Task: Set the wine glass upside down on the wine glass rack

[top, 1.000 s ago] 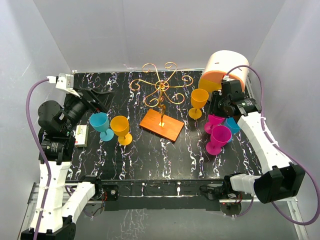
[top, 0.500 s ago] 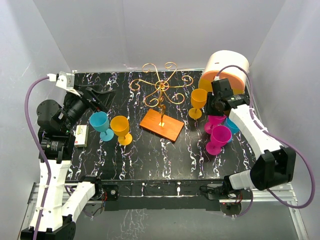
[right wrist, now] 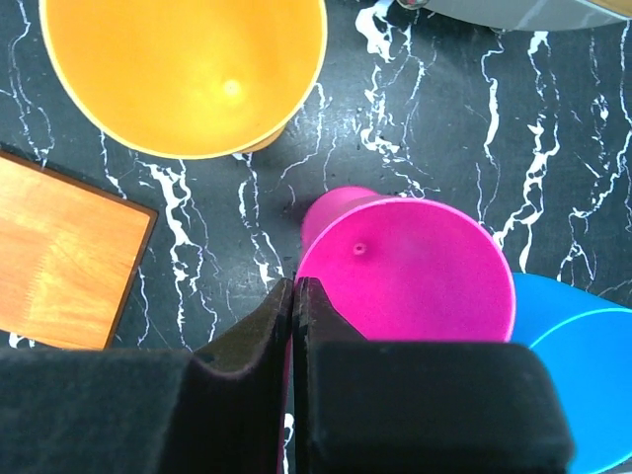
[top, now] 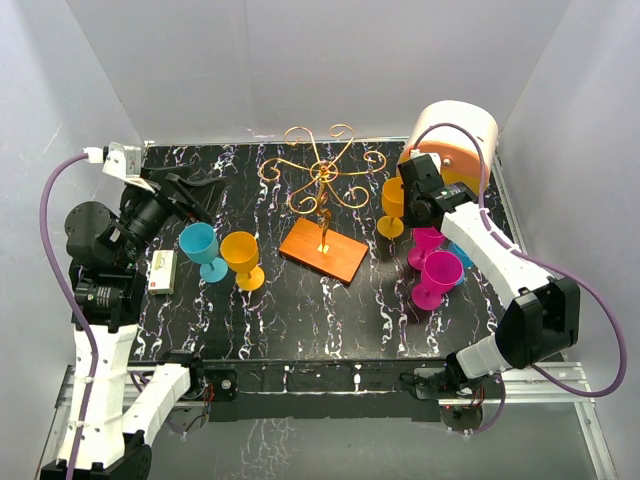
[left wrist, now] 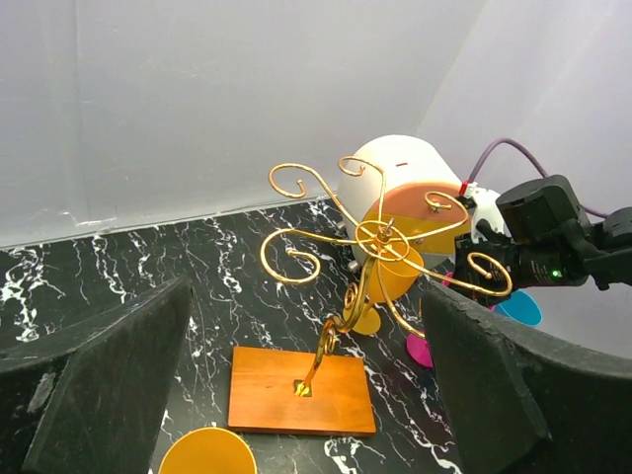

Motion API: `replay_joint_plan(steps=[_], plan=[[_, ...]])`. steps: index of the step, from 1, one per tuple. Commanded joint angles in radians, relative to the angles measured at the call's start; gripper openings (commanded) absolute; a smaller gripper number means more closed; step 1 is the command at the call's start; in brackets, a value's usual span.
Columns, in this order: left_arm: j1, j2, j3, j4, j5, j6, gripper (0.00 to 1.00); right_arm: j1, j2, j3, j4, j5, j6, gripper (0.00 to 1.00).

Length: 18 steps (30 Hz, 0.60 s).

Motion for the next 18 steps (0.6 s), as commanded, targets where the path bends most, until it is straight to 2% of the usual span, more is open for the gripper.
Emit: replay_joint_plan(steps=[1, 10, 14, 18], plan=[[0.005, -0.01, 0.044, -0.008, -0.033, 0.019, 0.99, 0.009, -0.018, 0.046, 0.018, 0.064, -0.007, 0.0], [0.005, 0.058, 0.129, -0.089, -0.043, 0.012, 0.99, 0.013, -0.143, 0.023, 0.071, 0.014, 0.047, 0.0], [0.006, 0.042, 0.111, -0.064, -0.081, -0.001, 0.99, 0.012, -0.244, 0.026, 0.082, 0.006, 0.08, 0.0], [0.005, 0.005, 0.07, 0.014, -0.048, -0.002, 0.98, 0.012, -0.324, 0.06, 0.063, 0.016, 0.096, 0.0]])
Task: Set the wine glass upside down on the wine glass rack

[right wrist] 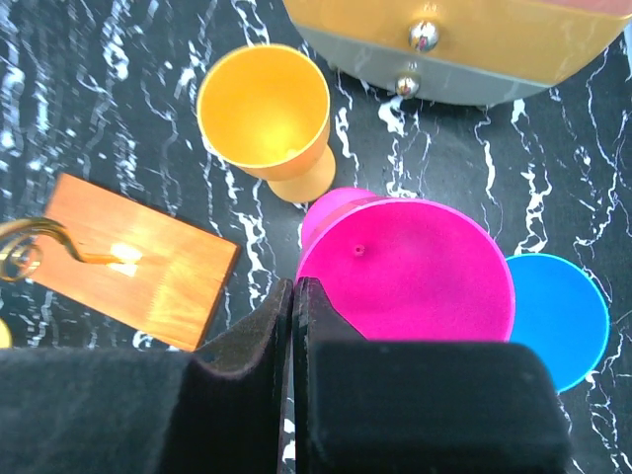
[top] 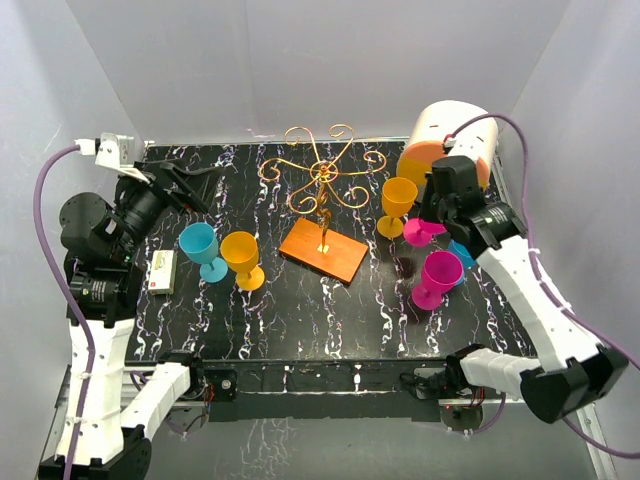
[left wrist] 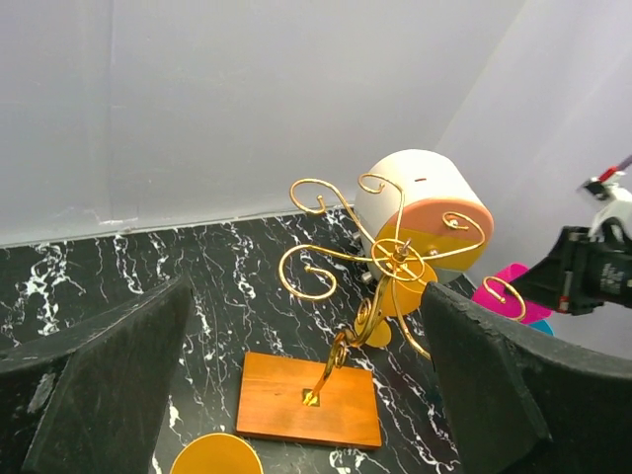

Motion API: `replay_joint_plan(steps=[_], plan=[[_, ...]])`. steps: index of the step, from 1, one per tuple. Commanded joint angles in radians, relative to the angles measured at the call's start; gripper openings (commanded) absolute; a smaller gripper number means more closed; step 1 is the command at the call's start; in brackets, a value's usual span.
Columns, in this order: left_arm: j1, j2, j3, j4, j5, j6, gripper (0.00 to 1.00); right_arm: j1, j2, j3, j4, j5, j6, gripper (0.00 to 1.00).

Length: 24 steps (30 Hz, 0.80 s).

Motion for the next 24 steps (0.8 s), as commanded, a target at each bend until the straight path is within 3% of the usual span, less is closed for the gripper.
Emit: replay_joint_plan(steps=[1, 8, 11, 16, 24], plan=[[0.004, -0.049, -0.026, 0.096, 0.024, -0.009, 0.99, 0.002, -0.085, 0.072, 0.029, 0.018, 0.037, 0.0], [0.003, -0.072, -0.062, 0.158, -0.02, -0.1, 0.98, 0.003, -0.124, 0.222, -0.106, 0.006, 0.052, 0.0], [0.004, -0.022, 0.014, 0.059, -0.055, -0.123, 0.98, 0.003, -0.164, 0.265, -0.111, -0.005, 0.054, 0.0], [0.004, -0.003, 0.054, 0.029, -0.15, -0.198, 0.98, 0.002, -0.319, 0.211, 0.075, -0.063, 0.068, 0.0], [0.004, 0.04, 0.052, 0.107, 0.052, -0.467, 0.96, 0.003, -0.482, 0.108, 0.361, -0.216, 0.177, 0.0]])
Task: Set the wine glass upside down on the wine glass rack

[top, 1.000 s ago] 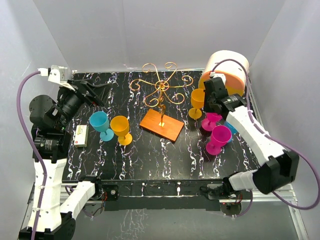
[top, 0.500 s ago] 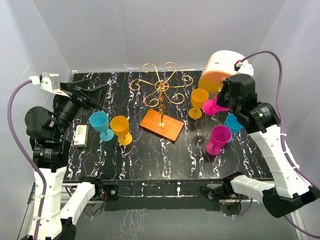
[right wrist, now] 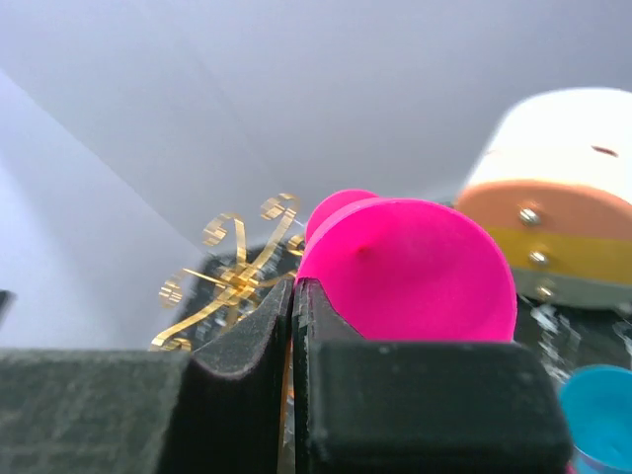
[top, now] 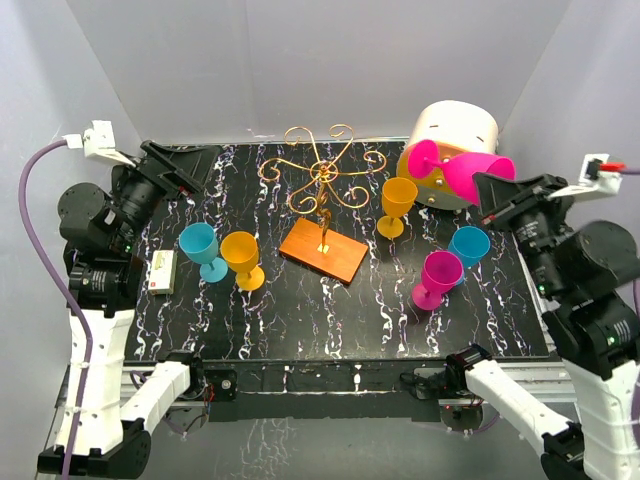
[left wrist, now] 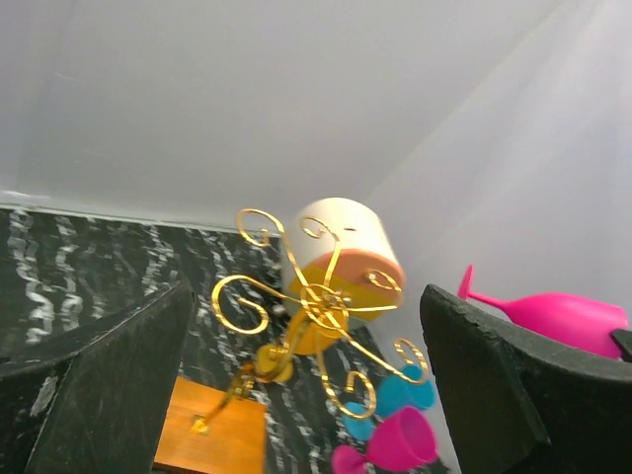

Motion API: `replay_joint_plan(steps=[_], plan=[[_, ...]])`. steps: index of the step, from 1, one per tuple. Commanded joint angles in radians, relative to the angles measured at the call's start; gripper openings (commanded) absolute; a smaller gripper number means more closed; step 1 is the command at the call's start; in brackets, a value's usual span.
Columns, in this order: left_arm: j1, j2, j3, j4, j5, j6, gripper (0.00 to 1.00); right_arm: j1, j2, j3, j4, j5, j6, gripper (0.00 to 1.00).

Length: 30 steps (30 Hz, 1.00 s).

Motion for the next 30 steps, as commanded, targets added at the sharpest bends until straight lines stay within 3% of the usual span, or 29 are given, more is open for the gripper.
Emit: replay_joint_plan(steps=[1, 10, 18, 22, 30], plan=[[0.004, 0.004, 0.013, 0.071, 0.122, -0.222, 0.95, 0.002, -0.047, -0.058, 0.248, -0.139, 0.09, 0.0], [0.004, -0.02, -0.08, 0.205, 0.209, -0.482, 0.92, 0.002, -0.118, -0.198, 0.424, -0.242, 0.255, 0.0], [-0.028, 0.051, -0.128, 0.397, 0.205, -0.643, 0.83, 0.001, -0.08, -0.232, 0.554, -0.224, 0.309, 0.0], [-0.163, 0.137, -0.057, 0.395, 0.136, -0.597, 0.82, 0.002, -0.056, -0.252, 0.64, -0.225, 0.35, 0.0], [-0.545, 0.305, -0.026, 0.563, -0.065, -0.542, 0.82, 0.001, 0.001, -0.273, 0.747, -0.241, 0.397, 0.0]])
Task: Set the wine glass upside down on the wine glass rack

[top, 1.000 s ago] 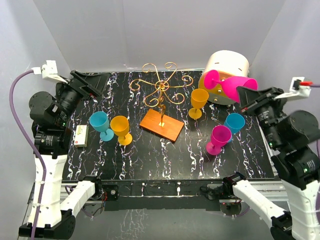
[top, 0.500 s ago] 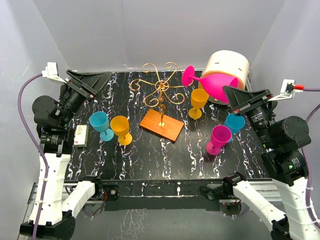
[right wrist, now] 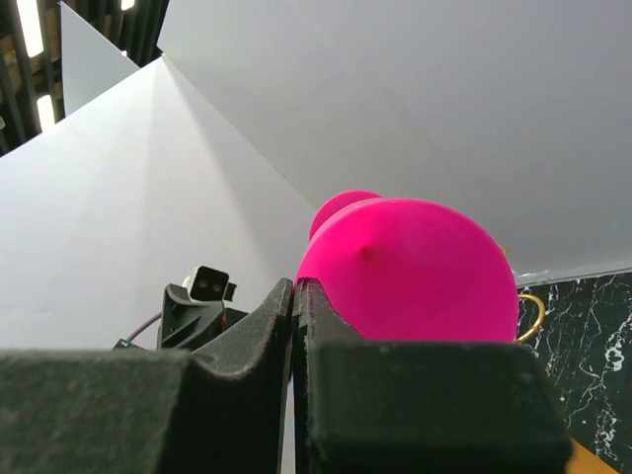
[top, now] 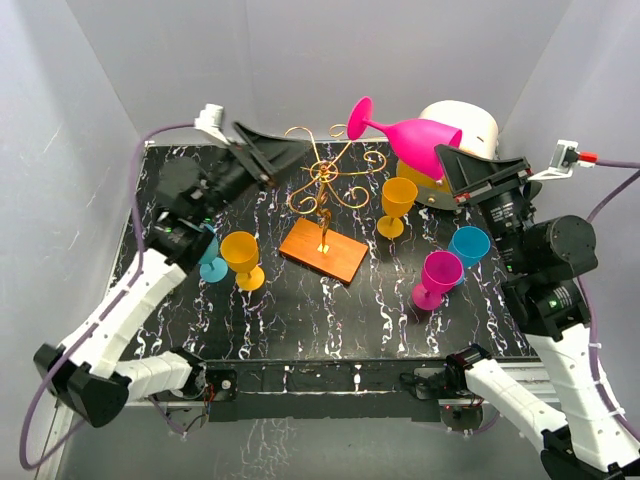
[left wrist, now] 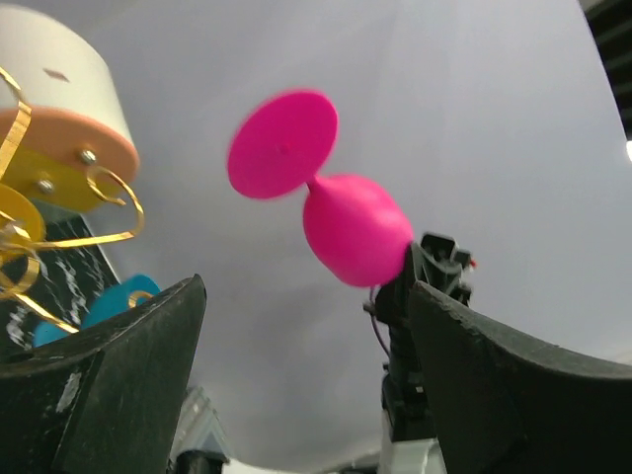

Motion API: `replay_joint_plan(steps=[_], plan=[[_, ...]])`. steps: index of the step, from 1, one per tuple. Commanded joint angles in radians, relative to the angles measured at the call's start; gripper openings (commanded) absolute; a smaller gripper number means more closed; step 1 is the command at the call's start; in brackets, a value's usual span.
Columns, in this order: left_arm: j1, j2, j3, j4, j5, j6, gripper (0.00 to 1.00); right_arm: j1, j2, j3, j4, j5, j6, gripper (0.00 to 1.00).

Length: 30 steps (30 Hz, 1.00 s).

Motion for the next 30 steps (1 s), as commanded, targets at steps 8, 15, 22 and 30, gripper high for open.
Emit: replay_joint_plan(steps=[8, 15, 22, 30], plan=[[-0.316, 0.145, 0.075, 0.264, -0.283, 0.11, 0.81, 0.003, 0.02, -0.044, 0.208, -0.051, 0.047, 0.0], [-0.406, 0.237, 0.166, 0.297, -0.425, 0.149, 0.79, 0.001, -0.006, -0.085, 0.244, -0.073, 0.056, 0.0], [-0.46, 0.319, 0.261, 0.241, -0.584, 0.126, 0.71, 0.002, -0.032, -0.116, 0.29, -0.109, 0.064, 0.0], [-0.479, 0.353, 0.301, 0.29, -0.665, 0.14, 0.47, 0.003, -0.056, -0.138, 0.307, -0.157, 0.057, 0.0]])
